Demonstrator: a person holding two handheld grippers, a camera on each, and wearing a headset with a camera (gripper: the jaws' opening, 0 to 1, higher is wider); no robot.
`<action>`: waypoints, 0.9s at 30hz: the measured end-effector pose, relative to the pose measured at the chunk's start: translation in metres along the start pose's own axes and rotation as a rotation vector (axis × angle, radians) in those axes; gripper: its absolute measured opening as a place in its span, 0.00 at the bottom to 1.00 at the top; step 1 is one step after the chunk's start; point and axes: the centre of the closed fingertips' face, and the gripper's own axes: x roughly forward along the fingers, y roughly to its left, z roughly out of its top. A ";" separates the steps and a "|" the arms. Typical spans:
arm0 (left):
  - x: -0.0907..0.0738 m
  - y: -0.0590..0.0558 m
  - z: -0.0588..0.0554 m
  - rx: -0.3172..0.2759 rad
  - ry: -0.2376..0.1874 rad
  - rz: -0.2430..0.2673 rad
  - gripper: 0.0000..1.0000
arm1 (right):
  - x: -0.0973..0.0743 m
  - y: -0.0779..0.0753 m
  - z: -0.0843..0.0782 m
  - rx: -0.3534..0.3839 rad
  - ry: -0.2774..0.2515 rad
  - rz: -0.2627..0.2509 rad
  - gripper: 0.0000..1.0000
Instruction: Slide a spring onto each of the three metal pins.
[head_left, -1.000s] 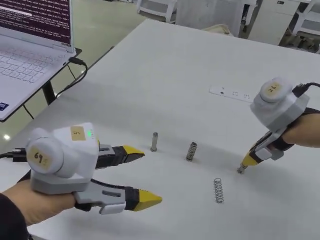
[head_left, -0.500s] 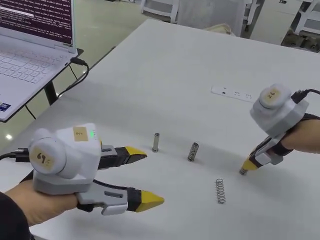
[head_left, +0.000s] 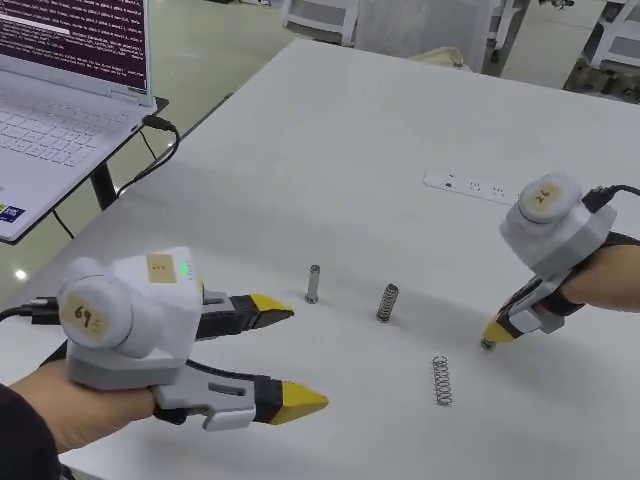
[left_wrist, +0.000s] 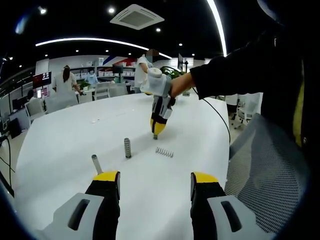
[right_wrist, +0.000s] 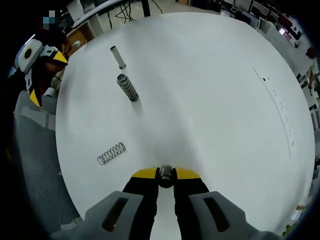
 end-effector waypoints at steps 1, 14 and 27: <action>0.000 0.000 0.000 0.000 -0.001 0.000 0.52 | 0.000 0.000 0.000 0.002 -0.002 0.001 0.09; 0.002 -0.001 0.000 -0.003 -0.002 -0.005 0.52 | -0.002 -0.002 0.003 -0.009 -0.019 -0.012 0.16; 0.003 -0.005 0.003 0.002 -0.005 -0.012 0.52 | -0.009 -0.003 0.004 0.019 -0.076 -0.028 0.27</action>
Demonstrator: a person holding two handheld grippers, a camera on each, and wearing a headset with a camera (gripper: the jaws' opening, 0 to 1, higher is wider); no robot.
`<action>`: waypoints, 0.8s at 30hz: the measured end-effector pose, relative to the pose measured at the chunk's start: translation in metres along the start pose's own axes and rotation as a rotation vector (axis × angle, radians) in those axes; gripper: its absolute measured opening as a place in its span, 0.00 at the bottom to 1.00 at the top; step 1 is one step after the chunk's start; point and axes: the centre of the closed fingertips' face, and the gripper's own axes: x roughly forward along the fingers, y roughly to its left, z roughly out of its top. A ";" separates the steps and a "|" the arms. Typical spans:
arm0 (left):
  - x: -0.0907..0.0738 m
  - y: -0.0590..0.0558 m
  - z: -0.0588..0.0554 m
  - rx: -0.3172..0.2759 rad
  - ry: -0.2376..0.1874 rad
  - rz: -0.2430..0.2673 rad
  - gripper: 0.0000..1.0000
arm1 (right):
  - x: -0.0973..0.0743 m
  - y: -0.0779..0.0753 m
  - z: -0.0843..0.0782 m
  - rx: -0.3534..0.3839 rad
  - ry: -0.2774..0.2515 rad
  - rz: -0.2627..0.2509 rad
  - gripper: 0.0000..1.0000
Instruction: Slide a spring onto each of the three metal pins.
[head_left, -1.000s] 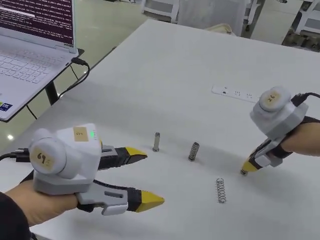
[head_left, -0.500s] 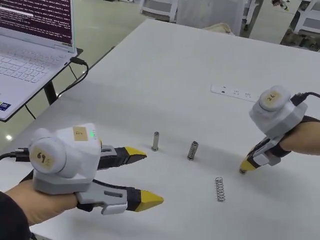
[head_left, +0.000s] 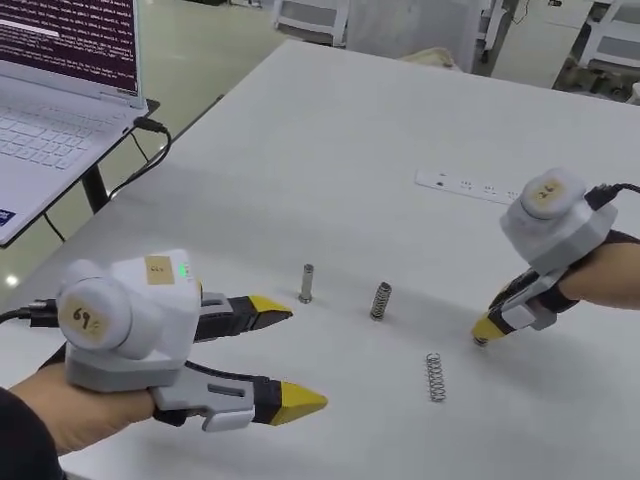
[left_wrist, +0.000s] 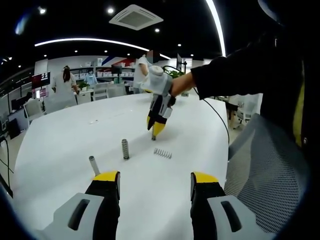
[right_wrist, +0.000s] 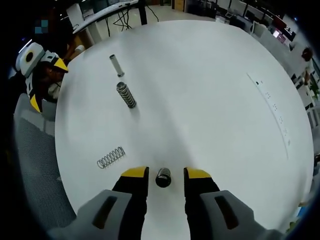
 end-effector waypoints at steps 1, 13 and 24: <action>0.000 0.000 0.000 0.000 0.000 -0.001 0.52 | -0.001 -0.001 0.000 0.009 -0.008 -0.007 0.28; 0.001 -0.003 0.003 0.000 -0.009 -0.003 0.52 | -0.011 -0.005 0.002 0.067 -0.110 -0.047 0.51; 0.000 -0.005 0.006 -0.012 -0.022 0.004 0.52 | -0.018 -0.005 -0.002 0.121 -0.230 -0.081 0.68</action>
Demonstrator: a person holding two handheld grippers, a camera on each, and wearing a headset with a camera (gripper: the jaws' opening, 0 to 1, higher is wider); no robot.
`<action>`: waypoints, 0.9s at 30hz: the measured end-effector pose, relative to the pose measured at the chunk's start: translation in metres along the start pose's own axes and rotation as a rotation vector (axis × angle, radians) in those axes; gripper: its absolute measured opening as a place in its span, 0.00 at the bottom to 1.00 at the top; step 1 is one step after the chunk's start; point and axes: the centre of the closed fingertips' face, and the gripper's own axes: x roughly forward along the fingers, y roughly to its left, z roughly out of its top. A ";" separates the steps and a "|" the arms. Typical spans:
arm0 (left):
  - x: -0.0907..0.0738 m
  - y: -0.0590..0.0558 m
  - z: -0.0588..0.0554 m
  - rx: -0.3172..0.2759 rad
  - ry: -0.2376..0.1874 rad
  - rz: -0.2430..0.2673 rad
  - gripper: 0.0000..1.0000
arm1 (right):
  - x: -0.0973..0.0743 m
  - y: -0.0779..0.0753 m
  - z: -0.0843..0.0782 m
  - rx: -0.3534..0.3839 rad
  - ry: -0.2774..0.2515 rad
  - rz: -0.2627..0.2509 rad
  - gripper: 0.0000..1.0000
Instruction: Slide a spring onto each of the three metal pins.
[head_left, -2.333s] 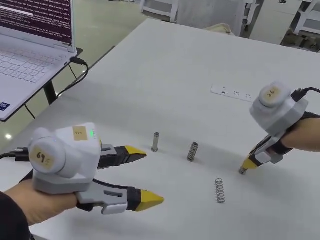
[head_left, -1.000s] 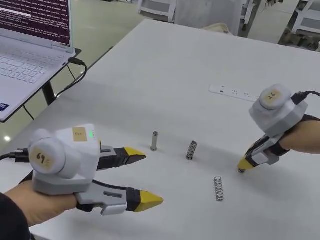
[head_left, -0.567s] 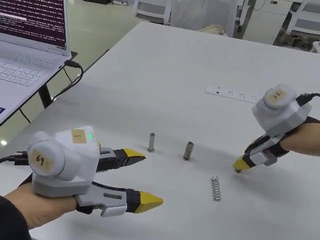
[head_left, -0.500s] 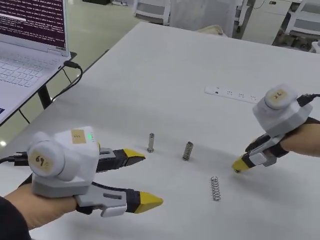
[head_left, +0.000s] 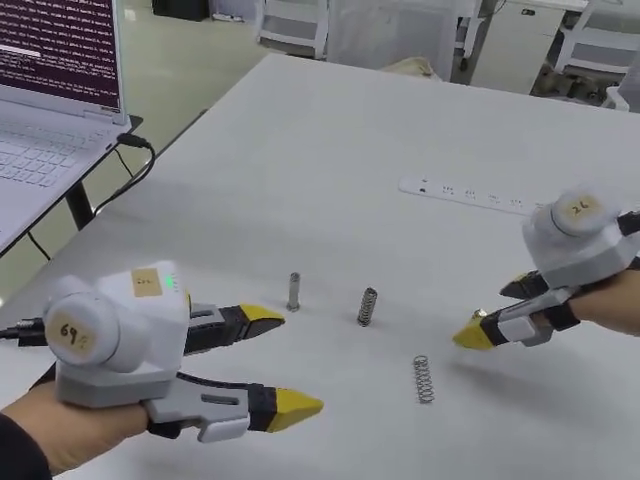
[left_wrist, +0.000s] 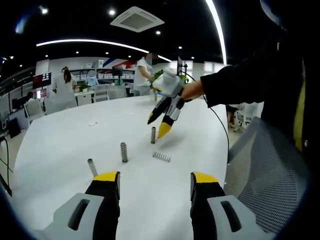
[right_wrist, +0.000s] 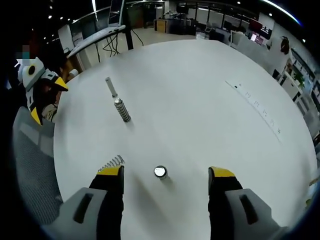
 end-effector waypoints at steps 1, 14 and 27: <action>0.000 -0.001 0.000 0.000 0.000 0.000 0.52 | -0.001 0.000 -0.001 0.008 -0.004 -0.002 0.69; 0.000 -0.006 0.004 -0.007 -0.011 0.000 0.52 | -0.017 0.012 -0.011 0.055 -0.082 -0.016 0.71; 0.001 -0.007 0.006 -0.006 -0.022 -0.003 0.51 | -0.022 0.037 -0.025 0.109 -0.138 -0.006 0.70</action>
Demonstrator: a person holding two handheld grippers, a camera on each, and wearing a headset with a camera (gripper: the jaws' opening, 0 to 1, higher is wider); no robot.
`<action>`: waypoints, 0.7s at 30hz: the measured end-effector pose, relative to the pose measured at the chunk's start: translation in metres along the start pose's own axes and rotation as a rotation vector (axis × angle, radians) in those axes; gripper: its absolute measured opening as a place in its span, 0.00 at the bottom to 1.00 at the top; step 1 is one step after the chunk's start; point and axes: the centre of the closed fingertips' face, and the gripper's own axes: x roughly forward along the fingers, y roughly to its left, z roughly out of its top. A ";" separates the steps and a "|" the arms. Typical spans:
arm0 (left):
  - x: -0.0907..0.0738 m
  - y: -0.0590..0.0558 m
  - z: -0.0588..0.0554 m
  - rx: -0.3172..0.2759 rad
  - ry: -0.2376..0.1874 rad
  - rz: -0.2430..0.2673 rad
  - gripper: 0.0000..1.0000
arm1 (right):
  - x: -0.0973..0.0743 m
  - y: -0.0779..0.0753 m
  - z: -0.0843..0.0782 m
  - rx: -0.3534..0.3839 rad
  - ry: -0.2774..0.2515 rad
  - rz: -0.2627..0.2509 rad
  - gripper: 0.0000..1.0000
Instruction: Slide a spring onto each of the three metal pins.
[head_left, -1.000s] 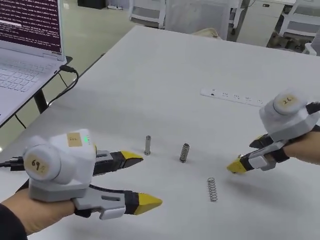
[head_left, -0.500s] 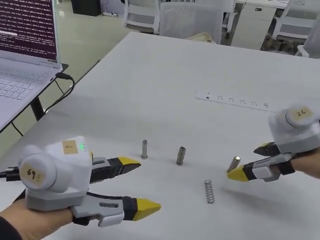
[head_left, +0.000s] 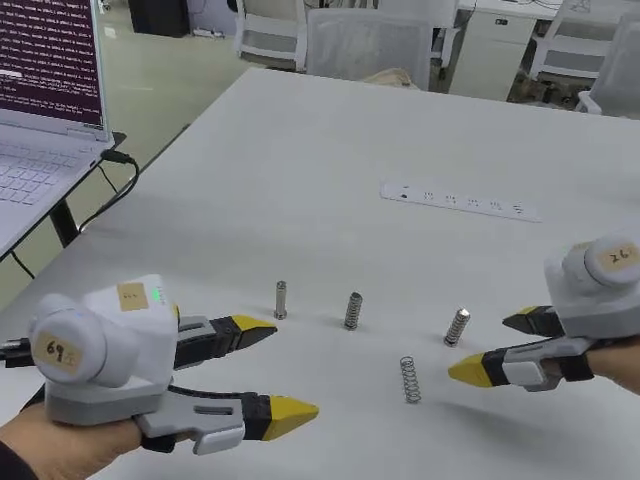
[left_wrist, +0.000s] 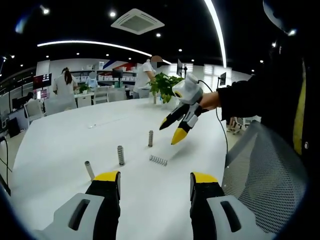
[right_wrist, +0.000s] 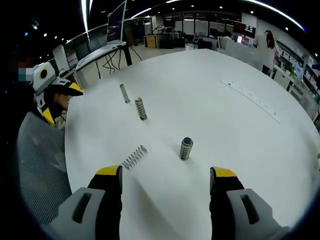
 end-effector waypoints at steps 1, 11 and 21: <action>0.000 0.000 0.000 0.001 -0.001 -0.001 0.51 | 0.001 0.002 -0.002 0.003 -0.005 0.001 0.70; -0.001 -0.001 0.003 0.005 -0.012 0.002 0.51 | 0.004 0.022 -0.008 0.027 -0.033 0.022 0.69; -0.004 -0.005 0.008 0.018 -0.019 -0.002 0.51 | 0.004 0.036 -0.010 0.021 -0.048 0.032 0.68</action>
